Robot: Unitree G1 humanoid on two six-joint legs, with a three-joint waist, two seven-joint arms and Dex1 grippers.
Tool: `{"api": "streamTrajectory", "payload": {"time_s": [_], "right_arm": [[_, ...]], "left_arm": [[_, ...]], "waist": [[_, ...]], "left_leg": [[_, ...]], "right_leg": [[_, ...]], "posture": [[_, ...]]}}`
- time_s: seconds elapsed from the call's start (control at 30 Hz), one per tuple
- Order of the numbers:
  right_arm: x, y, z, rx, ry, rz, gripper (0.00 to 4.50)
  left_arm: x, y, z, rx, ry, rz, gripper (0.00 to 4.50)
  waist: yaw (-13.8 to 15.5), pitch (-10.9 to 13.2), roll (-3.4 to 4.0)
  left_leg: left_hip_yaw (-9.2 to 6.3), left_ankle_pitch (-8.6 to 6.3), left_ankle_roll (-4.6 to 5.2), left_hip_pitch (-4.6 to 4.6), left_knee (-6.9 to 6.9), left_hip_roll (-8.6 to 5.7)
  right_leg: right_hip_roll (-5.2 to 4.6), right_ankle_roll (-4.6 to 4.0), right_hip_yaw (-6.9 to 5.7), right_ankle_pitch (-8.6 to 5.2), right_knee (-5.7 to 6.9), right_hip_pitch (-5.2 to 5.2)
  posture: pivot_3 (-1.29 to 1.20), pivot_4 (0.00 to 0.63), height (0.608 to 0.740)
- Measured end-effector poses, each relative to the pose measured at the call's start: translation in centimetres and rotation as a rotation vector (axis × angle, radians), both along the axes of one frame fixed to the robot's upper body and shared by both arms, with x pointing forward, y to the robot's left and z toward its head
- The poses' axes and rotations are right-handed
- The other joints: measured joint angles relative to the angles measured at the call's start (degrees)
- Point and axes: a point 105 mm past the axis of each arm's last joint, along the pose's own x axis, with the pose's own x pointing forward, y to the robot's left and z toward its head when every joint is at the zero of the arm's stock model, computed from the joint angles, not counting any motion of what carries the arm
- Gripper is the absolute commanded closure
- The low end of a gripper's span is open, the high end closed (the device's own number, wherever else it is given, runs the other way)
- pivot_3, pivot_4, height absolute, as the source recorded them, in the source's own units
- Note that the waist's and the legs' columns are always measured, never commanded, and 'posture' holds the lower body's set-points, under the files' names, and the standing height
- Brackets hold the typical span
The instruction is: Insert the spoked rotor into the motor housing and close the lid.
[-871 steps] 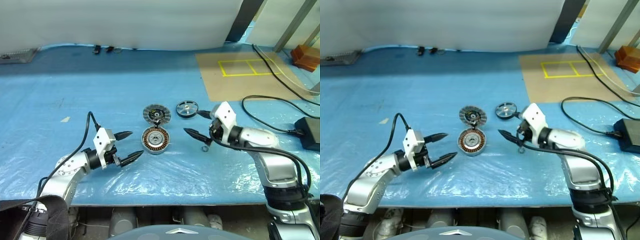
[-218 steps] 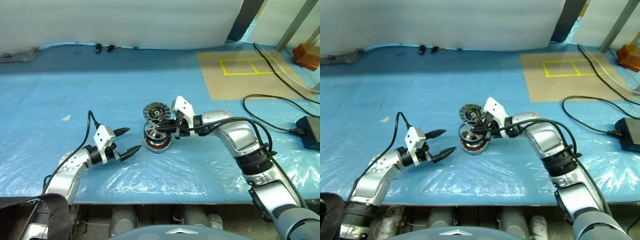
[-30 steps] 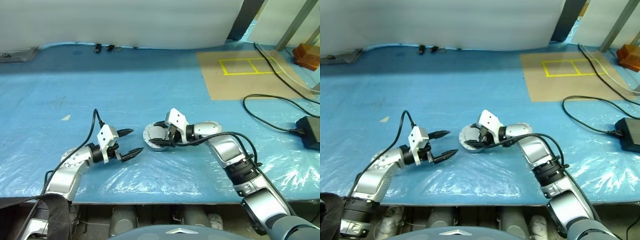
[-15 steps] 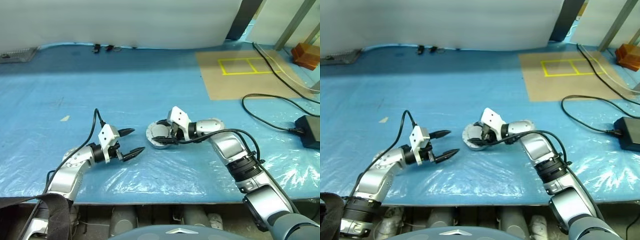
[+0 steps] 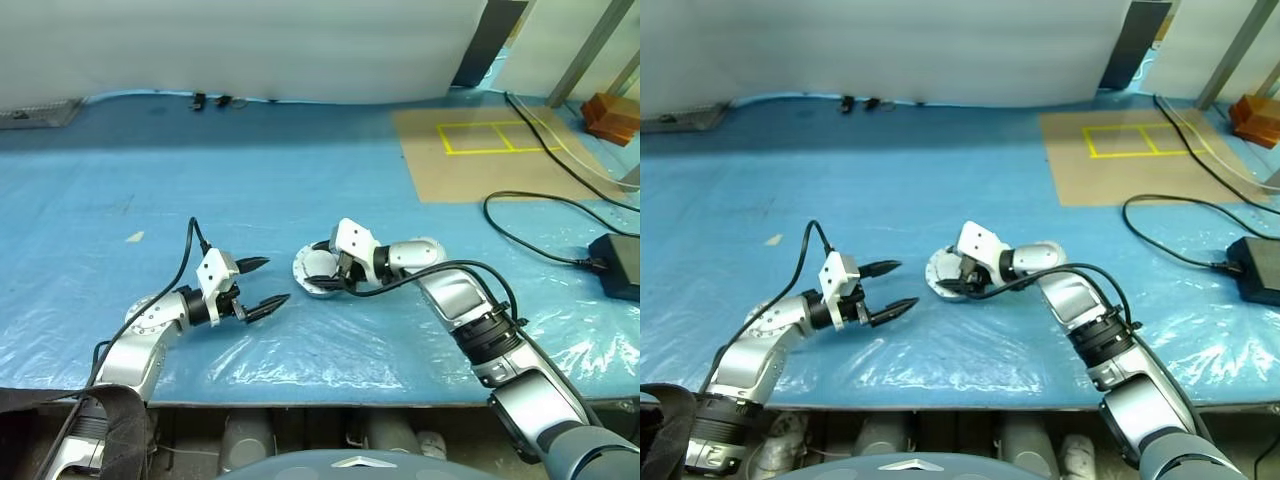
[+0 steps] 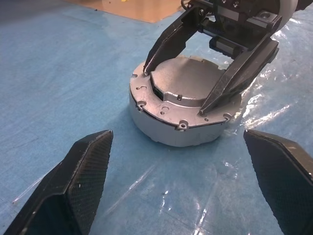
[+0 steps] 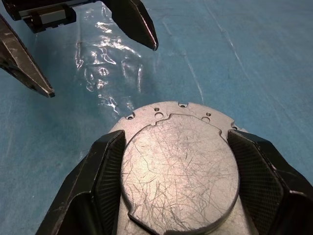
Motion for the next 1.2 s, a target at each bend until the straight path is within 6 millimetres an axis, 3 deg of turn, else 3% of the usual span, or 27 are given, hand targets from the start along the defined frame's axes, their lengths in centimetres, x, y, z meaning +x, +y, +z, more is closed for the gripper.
{"api": "streamTrajectory", "payload": {"time_s": [0.73,1.0,1.2], "right_arm": [[1.6,0.1,0.3,0.119,0.128,-0.175,1.51],[1.6,0.3,0.3,0.083,0.073,-0.149,1.51],[1.6,0.2,0.2,0.076,0.066,-0.154,1.51]], "left_arm": [[0.3,-1.0,0.2,-0.012,-0.007,-0.025,0.0],[0.5,-1.0,0.1,-0.012,-0.005,-0.022,0.0],[2.7,-1.3,0.4,0.009,-0.03,0.06,0.0]], "waist": [[-0.2,0.0,0.0],[-0.2,0.0,0.0],[-0.2,0.0,0.0]], "left_leg": [[0.0,0.03,-0.01,0.03,-0.27,0.01],[0.02,0.07,-0.08,0.04,-0.53,-0.02],[0.02,0.09,-0.04,0.11,-0.53,-0.03]], "right_leg": [[0.02,0.02,0.0,0.0,-0.21,-0.02],[0.03,0.01,-0.01,0.02,-0.45,-0.01],[0.02,0.07,-0.01,0.03,-0.45,0.06]], "posture": [[0.0,0.15,0.74],[0.0,0.15,0.74],[0.0,0.15,0.74]]}}
